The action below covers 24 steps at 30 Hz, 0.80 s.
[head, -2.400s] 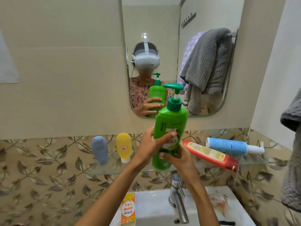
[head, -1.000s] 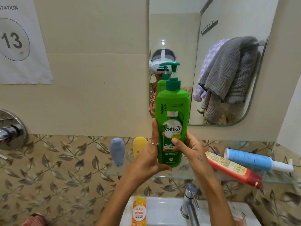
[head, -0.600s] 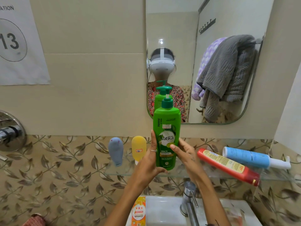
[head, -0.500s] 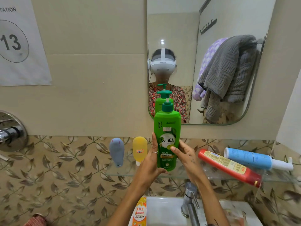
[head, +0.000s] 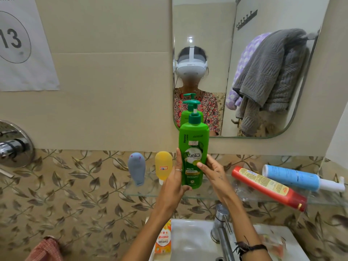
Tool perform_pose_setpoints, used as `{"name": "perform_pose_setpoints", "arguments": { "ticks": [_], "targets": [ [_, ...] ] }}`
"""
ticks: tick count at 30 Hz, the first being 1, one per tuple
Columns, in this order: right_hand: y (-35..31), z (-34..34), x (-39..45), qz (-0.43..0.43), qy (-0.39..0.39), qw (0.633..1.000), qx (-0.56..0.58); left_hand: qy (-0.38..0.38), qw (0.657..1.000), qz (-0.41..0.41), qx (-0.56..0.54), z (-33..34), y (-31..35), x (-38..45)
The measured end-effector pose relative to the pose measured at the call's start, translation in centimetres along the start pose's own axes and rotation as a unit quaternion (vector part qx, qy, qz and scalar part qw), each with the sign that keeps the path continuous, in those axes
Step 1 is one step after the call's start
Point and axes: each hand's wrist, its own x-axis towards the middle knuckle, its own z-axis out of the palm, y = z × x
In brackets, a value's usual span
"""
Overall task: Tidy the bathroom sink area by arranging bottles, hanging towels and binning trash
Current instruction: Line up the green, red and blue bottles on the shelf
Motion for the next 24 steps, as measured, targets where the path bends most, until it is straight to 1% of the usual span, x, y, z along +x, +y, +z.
{"name": "perform_pose_setpoints", "arguments": {
  "ticks": [6, 9, 11, 12, 14, 17, 20, 22, 24],
  "targets": [
    [-0.2, 0.2, -0.1, 0.005, 0.004, 1.0, -0.014, 0.043, 0.999, -0.002, 0.021, 0.7, 0.4, -1.1],
    [-0.4, 0.2, -0.5, 0.0, 0.022, 0.999, -0.026, 0.078, 0.995, 0.006, 0.057, 0.7, 1.2, -2.0],
    [-0.5, 0.0, -1.0, -0.007, 0.061, 0.998, -0.031, 0.118, 0.986, 0.016, 0.114, 0.8, 2.0, -2.6],
    [-0.5, -0.1, -1.3, -0.01, 0.093, 0.995, -0.031, 0.133, 0.982, 0.029, 0.134, 1.0, 2.4, -2.8],
    [-0.5, -0.3, -2.3, -0.014, 0.173, 0.985, -0.01, 0.142, 0.979, 0.063, 0.133, 1.6, 3.3, -2.9],
    [-0.4, -0.4, -4.2, -0.013, 0.299, 0.953, 0.052, 0.108, 0.979, 0.113, 0.129, 3.0, 4.9, -2.2],
    [-0.3, -1.4, -6.1, -0.01, 0.429, 0.9, 0.073, 0.055, 0.981, 0.16, 0.098, 4.7, 6.6, -0.9],
    [-0.2, -2.4, -7.5, 0.0, 0.492, 0.866, 0.095, -0.003, 0.979, 0.188, 0.082, 5.9, 7.6, 0.6],
    [-0.1, -3.2, -8.9, 0.009, 0.532, 0.837, 0.128, -0.097, 0.97, 0.213, 0.072, 7.4, 8.6, 2.5]
  ]
}}
